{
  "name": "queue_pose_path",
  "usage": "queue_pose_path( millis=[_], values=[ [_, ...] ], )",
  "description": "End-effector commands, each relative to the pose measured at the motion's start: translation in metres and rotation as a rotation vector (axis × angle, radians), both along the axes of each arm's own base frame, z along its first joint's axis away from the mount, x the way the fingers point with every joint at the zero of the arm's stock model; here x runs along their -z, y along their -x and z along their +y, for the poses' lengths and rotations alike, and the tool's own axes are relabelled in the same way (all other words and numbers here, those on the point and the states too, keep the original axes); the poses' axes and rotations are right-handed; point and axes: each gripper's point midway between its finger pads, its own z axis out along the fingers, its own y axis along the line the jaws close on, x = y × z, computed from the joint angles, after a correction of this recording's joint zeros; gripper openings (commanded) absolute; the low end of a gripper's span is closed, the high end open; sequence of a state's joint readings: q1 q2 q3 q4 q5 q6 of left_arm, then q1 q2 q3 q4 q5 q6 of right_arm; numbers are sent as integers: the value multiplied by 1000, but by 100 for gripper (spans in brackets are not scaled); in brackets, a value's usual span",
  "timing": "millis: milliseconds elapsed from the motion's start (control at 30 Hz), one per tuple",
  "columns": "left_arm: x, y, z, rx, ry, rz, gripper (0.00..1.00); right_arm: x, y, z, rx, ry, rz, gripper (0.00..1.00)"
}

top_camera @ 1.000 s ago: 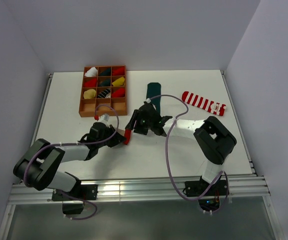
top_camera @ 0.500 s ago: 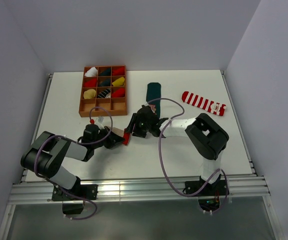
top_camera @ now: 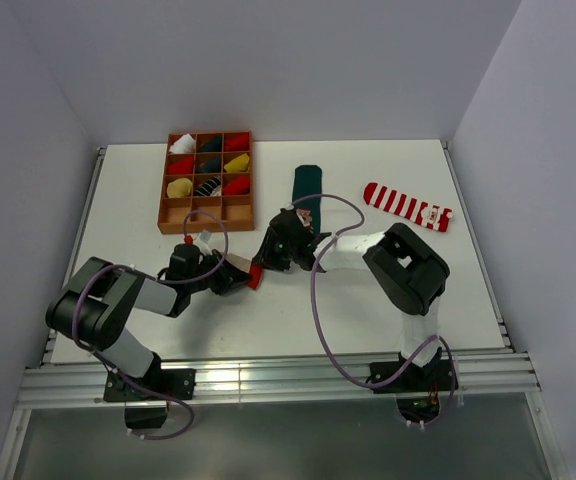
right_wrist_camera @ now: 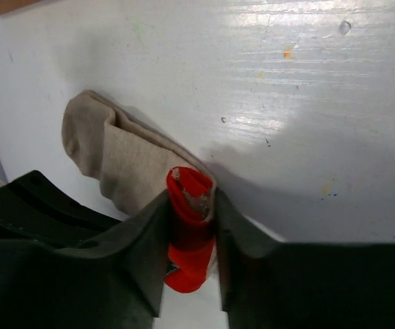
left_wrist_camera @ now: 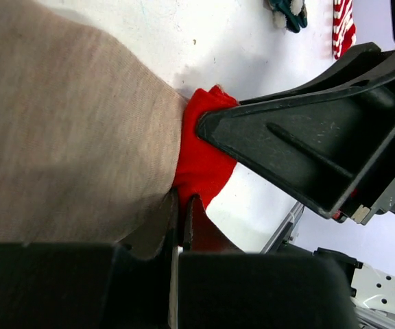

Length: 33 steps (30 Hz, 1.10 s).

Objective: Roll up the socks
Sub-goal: Roll the sock at the center of the board.

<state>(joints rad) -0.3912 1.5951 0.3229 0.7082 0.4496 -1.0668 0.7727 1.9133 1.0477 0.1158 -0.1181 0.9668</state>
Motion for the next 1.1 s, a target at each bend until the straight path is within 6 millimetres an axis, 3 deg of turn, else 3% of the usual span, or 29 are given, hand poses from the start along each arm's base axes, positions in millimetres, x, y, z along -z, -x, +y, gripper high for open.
queue_pose_path(
  millis=[0,100,200,433,533,800,1067],
  values=[
    [48,28,19,4,-141,161,1,-6,-10,3,13,23,-35,31],
    [47,27,19,8,-141,147,1,-1,-8,0,16,55,-17,0],
    [39,21,20,5,-159,104,10,0,-8,-7,27,103,-11,0],
    [7,8,32,-39,-308,-44,55,-9,-6,-20,46,219,-7,0],
    [-15,0,29,-57,-385,-159,64,-11,-3,-22,39,268,4,0],
    [-49,-1,12,-32,-567,-414,66,-8,8,-23,26,315,72,0],
    [-63,5,-28,52,-680,-583,65,-6,9,-22,24,327,102,0]
  ],
)
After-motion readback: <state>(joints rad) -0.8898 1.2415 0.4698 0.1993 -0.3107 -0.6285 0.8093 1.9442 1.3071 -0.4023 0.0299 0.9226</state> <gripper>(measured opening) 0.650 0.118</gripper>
